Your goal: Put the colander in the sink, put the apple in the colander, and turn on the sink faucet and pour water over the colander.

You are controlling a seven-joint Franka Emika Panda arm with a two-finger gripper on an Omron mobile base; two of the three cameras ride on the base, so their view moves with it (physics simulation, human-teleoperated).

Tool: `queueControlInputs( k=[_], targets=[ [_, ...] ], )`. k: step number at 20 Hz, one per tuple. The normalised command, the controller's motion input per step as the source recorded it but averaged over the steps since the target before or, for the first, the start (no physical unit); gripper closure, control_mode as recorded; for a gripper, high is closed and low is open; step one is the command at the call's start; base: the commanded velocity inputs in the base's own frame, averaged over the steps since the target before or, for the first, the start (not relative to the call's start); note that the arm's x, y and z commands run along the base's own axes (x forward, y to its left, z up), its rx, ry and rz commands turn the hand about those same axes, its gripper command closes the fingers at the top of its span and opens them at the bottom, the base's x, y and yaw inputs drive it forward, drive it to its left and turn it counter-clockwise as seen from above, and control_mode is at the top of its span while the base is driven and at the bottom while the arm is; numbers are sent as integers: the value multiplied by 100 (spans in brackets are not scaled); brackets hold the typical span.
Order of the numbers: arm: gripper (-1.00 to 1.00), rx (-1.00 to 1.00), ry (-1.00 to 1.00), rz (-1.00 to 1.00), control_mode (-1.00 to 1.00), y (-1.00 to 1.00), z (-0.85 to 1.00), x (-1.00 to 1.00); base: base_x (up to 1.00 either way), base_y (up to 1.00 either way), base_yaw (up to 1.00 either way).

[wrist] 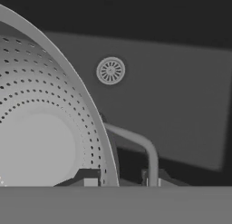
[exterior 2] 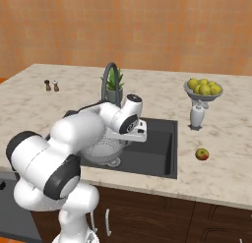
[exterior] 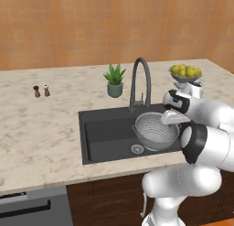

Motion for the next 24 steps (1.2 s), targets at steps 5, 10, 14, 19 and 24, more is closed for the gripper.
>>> queueControlInputs(
  k=[5, 10, 14, 19, 24],
  targets=[
    [100, 0, 0, -3, -100, 0, -19, 24, 0, 0, 0],
    [100, 0, 0, -3, -100, 0, -18, 24, 0, 0, 0],
    [100, 0, 0, -1, -100, 0, -32, 10, 0, 0, 0],
    [100, 0, 0, -1, -100, 0, -24, 21, 0, 0, 0],
    [100, 0, 0, -6, -100, 7, -6, 26, 0, 0, 0]
  ],
)
